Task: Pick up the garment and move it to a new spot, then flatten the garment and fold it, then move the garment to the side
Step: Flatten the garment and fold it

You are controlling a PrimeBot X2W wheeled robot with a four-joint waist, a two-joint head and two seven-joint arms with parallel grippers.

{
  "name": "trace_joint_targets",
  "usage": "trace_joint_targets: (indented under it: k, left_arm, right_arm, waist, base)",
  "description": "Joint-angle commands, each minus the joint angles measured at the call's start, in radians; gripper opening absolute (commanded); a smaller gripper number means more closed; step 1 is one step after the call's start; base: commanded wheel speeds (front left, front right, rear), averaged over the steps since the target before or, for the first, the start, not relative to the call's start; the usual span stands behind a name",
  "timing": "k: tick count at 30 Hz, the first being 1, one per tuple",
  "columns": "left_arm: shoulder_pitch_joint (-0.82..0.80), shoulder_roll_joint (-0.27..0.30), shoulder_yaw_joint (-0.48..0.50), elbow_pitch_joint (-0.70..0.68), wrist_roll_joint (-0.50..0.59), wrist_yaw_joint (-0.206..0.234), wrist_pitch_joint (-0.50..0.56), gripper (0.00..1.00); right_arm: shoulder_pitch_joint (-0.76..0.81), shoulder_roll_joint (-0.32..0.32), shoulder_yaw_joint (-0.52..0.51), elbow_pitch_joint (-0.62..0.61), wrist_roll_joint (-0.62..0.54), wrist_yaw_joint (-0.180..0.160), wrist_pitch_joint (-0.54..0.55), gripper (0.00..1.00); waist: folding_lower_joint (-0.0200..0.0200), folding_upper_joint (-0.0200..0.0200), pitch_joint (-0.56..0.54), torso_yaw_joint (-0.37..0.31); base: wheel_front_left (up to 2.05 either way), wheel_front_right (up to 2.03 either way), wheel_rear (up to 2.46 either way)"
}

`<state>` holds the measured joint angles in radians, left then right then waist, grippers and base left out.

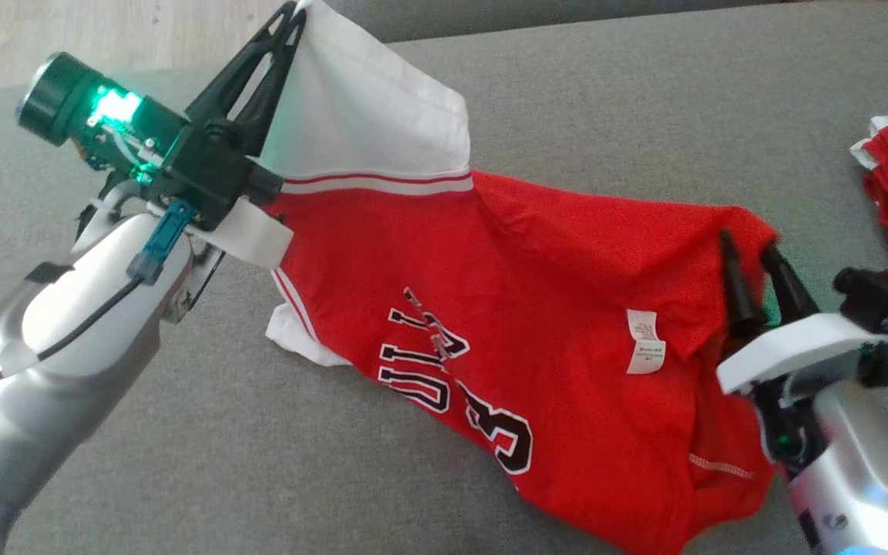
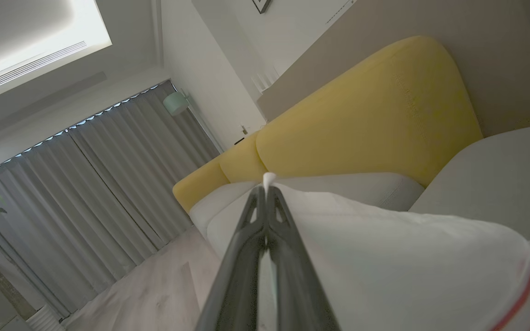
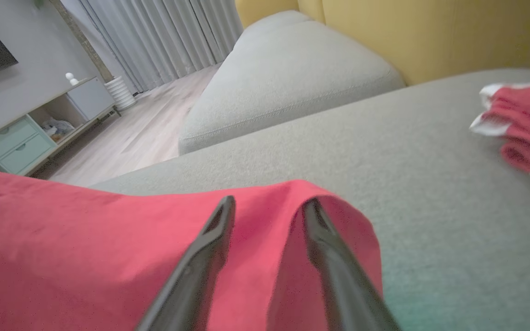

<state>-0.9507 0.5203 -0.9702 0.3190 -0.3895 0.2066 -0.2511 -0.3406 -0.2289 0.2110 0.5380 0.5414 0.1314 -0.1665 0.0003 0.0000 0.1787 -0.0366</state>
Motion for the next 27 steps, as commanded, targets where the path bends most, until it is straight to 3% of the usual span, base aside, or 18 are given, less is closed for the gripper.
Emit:
trace_joint_targets:
  k: [1, 14, 21, 23, 25, 26, 27]
  left_arm:
    - [-0.063, 0.019, 0.05, 0.007, 0.009, -0.004, -0.007, 0.0]
    - [-0.059, -0.009, 0.117, 0.043, 0.061, -0.035, -0.01, 0.0]
    - [-0.049, -0.032, 0.136, 0.048, 0.088, -0.055, -0.011, 0.0]
    - [-0.046, -0.04, 0.142, 0.05, 0.095, -0.06, -0.011, 0.0]
    - [-0.042, -0.045, 0.149, 0.051, 0.101, -0.066, -0.011, 0.0]
    - [-0.042, -0.045, 0.149, 0.051, 0.101, -0.066, -0.011, 0.0]
    - [-0.04, -0.047, 0.153, 0.052, 0.104, -0.068, -0.011, 0.0]
  right_arm:
    - [-0.007, -0.001, 0.039, -0.013, 0.044, -0.001, -0.014, 1.0]
    - [0.165, -0.134, 0.242, -0.177, 0.388, -0.001, 0.001, 1.0]
    - [0.151, -0.135, 0.282, -0.174, 0.5, -0.001, 0.028, 1.0]
    - [0.149, -0.143, 0.294, -0.178, 0.516, -0.001, 0.019, 0.95]
    - [0.148, -0.149, 0.302, -0.178, 0.532, -0.001, 0.004, 0.77]
    - [0.148, -0.149, 0.302, -0.178, 0.532, -0.001, 0.004, 0.77]
    - [0.147, -0.152, 0.306, -0.177, 0.539, -0.001, -0.002, 0.7]
  waist:
    - [-0.0003, 0.0, 0.008, -0.004]
    - [-0.0003, 0.0, 0.051, -0.034]
    - [-0.0003, 0.0, 0.05, -0.02]
    - [-0.0003, 0.0, 0.047, -0.016]
    - [-0.0003, 0.0, 0.045, -0.012]
    - [-0.0003, 0.0, 0.045, -0.012]
    - [-0.0003, 0.0, 0.044, -0.011]
  base:
    - [0.0, 0.0, 0.0]
    - [0.0, 0.0, 0.0]
    - [0.0, 0.0, 0.0]
    - [0.0, 0.0, 0.0]
    - [0.0, 0.0, 0.0]
    - [0.0, 0.0, 0.0]
    - [0.0, 0.0, 0.0]
